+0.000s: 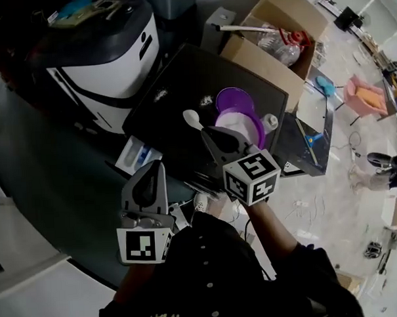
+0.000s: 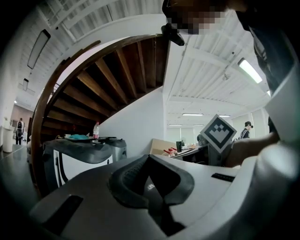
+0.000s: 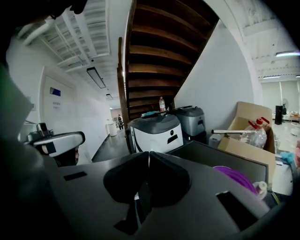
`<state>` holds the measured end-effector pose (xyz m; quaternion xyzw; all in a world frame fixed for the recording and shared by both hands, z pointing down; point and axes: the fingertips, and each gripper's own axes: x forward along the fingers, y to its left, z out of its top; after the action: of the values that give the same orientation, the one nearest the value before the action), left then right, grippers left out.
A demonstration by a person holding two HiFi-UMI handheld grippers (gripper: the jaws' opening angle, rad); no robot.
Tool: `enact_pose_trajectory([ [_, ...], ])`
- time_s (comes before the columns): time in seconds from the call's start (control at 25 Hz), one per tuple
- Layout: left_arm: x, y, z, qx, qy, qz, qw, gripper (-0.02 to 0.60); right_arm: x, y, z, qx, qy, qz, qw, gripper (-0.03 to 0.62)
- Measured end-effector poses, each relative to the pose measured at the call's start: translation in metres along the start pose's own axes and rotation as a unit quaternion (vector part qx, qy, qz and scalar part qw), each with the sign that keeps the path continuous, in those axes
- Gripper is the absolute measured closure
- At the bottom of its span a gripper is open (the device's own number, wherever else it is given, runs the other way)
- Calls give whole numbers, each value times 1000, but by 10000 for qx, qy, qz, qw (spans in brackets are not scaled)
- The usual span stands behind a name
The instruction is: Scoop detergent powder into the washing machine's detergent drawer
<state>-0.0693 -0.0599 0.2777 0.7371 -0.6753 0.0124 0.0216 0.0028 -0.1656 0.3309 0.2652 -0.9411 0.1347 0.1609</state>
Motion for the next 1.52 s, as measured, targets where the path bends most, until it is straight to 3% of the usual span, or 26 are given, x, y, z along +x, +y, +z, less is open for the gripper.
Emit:
enact_pose_trajectory([
  [0.12, 12, -18, 1, -148, 89, -258, 9995, 572, -33, -36, -4, 114, 6, -426, 9990, 562],
  [0.28, 26, -35, 7, 107, -128, -604, 9980, 572, -71, -77, -18, 274, 63, -983, 9948, 560],
  [0.44, 36, -51, 8, 125, -156, -826, 9964, 572, -94, -95, -35, 372, 186, -1281, 9909, 560],
  [0.88, 44, -71, -10, 74, 80, -1109, 9938, 572, -113, -101, -84, 288, 883, -1468, 9848, 560],
  [1.32, 50, -84, -16, 102, 172, -1262, 9918, 572, -117, -97, -96, 340, 968, -1469, 9838, 556],
  [1.36, 50, -84, -16, 104, 181, -1273, 9916, 572, -117, -97, -97, 324, 980, -1468, 9838, 543],
  [1.44, 50, -86, -17, 105, 188, -1286, 9915, 572, -117, -100, -101, 304, 1001, -1479, 9835, 458],
  [1.52, 50, -86, -18, 102, 188, -1293, 9914, 572, -117, -101, -102, 306, 1000, -1480, 9834, 454],
])
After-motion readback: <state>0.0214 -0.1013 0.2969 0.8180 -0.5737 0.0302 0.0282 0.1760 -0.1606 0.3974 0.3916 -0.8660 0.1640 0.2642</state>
